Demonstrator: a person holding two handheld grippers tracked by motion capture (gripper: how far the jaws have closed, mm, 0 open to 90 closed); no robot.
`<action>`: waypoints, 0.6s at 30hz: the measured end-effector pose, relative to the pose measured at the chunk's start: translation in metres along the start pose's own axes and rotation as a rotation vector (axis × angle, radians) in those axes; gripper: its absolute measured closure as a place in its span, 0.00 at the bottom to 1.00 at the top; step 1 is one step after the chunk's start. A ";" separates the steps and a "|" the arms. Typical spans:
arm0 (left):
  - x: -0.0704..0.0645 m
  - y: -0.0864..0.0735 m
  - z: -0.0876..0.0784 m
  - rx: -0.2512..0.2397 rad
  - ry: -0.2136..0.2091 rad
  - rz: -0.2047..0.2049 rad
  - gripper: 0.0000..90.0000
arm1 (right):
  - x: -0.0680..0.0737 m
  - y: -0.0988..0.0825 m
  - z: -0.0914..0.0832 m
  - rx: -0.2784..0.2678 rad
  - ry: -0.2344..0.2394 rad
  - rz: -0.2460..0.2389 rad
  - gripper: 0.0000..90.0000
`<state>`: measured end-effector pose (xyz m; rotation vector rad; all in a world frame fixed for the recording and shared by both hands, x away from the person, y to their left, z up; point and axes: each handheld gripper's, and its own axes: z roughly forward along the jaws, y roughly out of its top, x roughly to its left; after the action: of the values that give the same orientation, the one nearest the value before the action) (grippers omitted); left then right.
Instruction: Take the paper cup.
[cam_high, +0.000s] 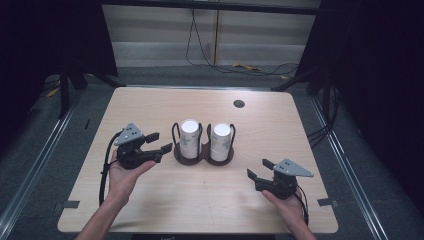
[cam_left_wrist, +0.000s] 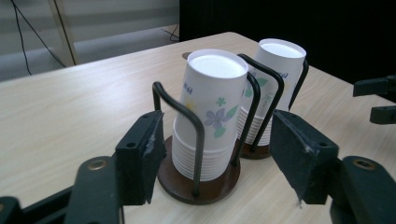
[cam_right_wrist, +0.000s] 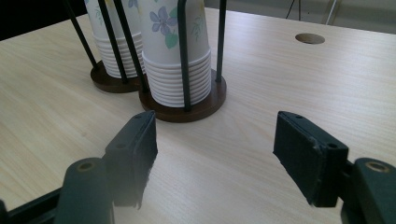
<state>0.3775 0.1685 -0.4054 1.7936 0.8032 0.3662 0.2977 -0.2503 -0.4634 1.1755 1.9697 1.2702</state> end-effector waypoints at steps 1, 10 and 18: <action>0.000 0.004 0.004 0.001 -0.006 -0.001 0.41 | 0.000 0.000 -0.001 -0.002 0.002 0.001 0.34; -0.002 0.020 0.023 0.006 -0.010 -0.006 0.35 | 0.000 0.000 0.001 0.005 0.003 -0.001 0.34; -0.008 0.038 0.036 0.027 -0.002 0.020 0.38 | 0.001 0.000 0.000 -0.002 0.018 -0.003 0.34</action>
<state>0.4060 0.1301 -0.3828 1.8279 0.7927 0.3678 0.2972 -0.2490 -0.4633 1.1639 1.9815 1.2852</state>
